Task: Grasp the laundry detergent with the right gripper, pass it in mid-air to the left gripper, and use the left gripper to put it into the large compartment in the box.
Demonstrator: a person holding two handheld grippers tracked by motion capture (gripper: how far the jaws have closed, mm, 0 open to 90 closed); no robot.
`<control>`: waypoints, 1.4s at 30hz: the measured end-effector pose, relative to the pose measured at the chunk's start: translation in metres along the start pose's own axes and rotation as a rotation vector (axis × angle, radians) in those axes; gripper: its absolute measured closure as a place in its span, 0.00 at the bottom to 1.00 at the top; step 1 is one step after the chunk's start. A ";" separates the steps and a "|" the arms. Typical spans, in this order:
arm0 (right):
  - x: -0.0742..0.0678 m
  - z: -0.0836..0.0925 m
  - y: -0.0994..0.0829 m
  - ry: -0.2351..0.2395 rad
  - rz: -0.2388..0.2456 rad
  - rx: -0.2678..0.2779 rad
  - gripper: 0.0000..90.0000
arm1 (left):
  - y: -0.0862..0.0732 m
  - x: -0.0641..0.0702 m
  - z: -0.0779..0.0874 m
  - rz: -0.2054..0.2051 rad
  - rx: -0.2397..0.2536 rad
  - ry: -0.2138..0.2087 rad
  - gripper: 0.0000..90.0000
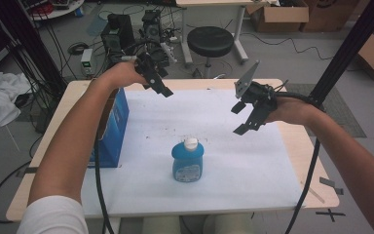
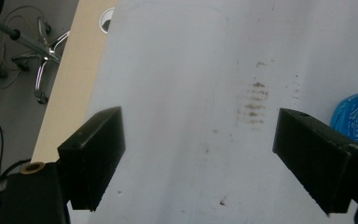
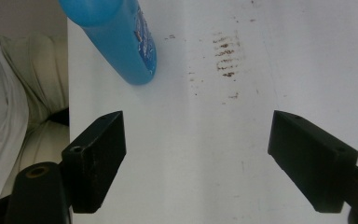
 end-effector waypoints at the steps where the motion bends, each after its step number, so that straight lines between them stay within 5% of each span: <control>1: 0.000 0.000 0.000 0.000 0.000 0.000 0.21 | -0.001 0.000 -0.001 0.000 0.003 0.000 0.19; 17: -0.036 -0.026 0.000 0.030 0.037 0.162 0.20 | -0.008 0.006 -0.013 -0.001 0.014 -0.012 0.20; 42: -0.060 -0.068 -0.012 0.030 0.046 0.261 0.20 | -0.014 0.014 -0.023 -0.002 0.022 -0.022 0.20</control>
Point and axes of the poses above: each handheld gripper's, and its own axes: z roughly backward along the jaws, y roughly out of its top, x roughly to its right, the point moved 1 cm from there along -z, roughly forward along the jaws, and after that the axes turned 1 degree about y, right-handed, at the moved point
